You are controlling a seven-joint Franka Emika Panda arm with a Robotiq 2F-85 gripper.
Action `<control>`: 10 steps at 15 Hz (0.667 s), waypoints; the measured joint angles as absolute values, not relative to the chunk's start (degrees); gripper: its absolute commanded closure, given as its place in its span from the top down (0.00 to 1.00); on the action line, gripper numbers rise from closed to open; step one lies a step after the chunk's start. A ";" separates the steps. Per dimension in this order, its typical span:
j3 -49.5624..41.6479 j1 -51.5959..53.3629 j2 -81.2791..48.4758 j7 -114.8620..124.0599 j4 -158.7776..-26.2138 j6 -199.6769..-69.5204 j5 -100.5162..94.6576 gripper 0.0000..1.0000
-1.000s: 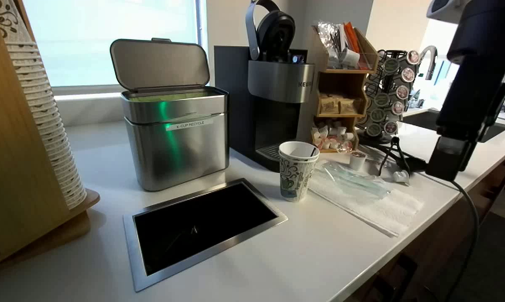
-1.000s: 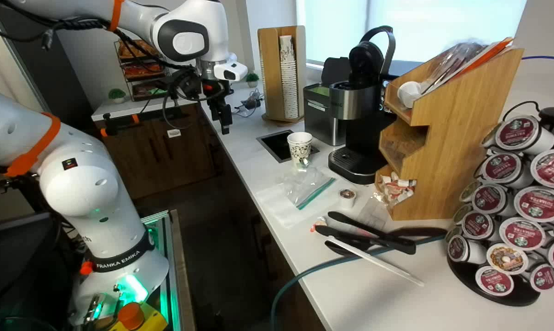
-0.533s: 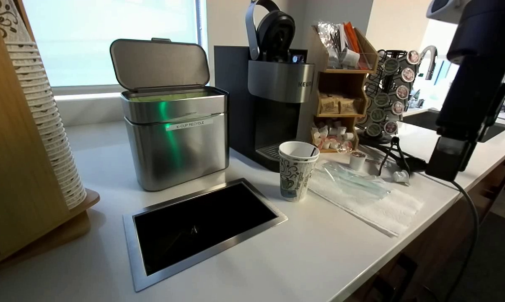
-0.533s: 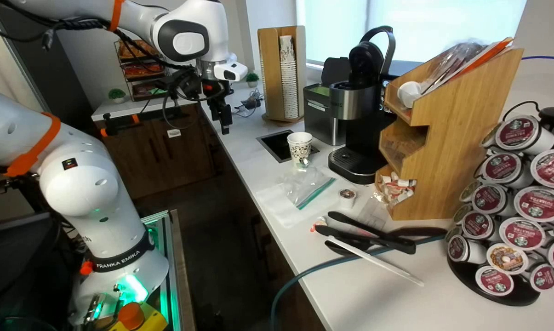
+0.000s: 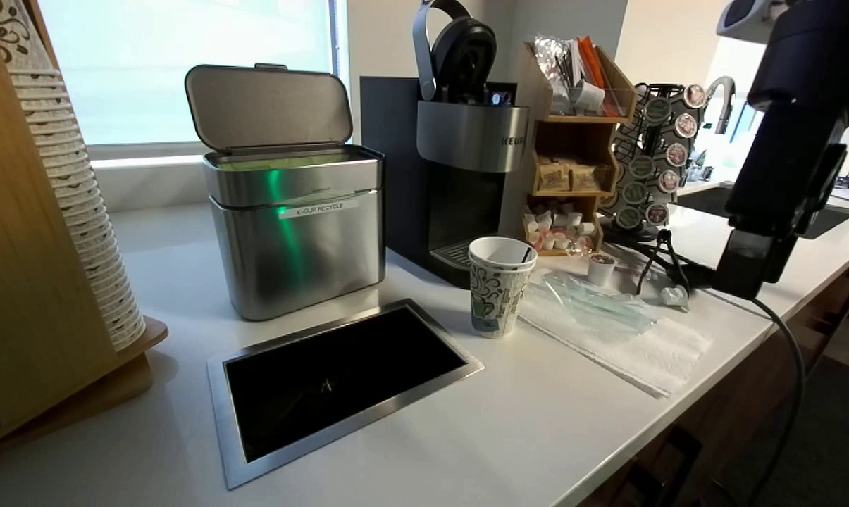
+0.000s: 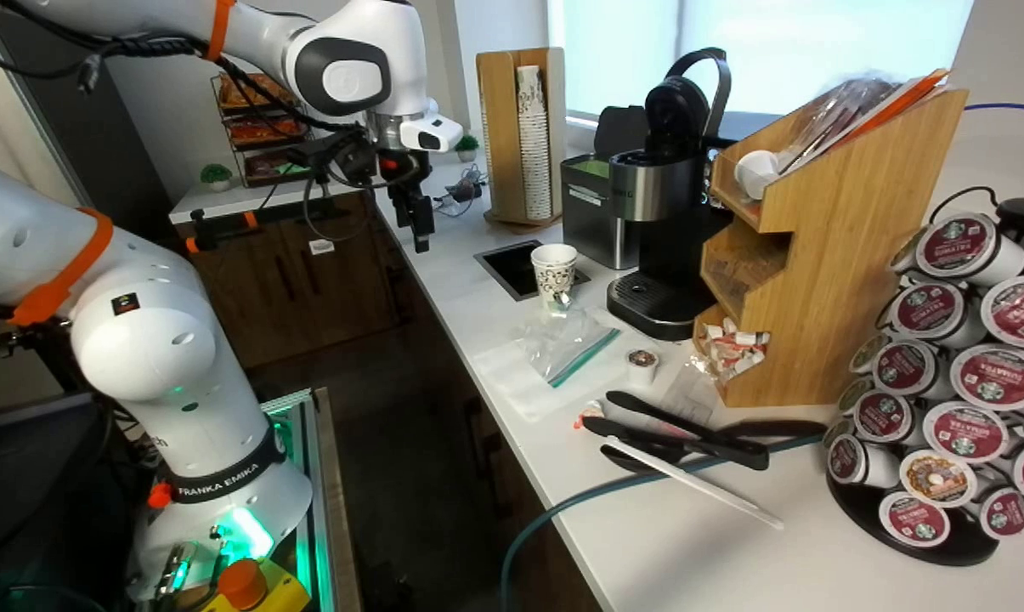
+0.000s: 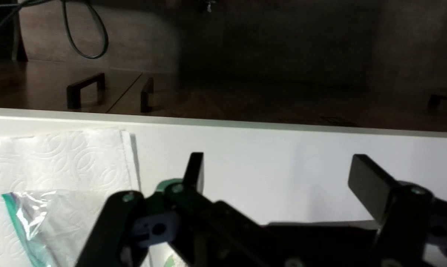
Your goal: Remove one coffee pod from the stand on the right and put it on the countertop then place one coffee pod from the counter in the coffee maker chamber.
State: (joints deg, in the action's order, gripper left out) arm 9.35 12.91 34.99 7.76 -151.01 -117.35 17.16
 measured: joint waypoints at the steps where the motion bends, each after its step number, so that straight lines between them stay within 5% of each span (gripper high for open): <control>1: 9.01 11.68 34.77 7.72 -151.46 -117.32 15.50 1.00; 10: 1.45 -2.04 27.67 7.56 -155.22 -117.94 6.86 1.00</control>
State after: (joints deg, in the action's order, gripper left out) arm 1.45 -2.04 27.67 7.56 -155.22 -117.94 6.86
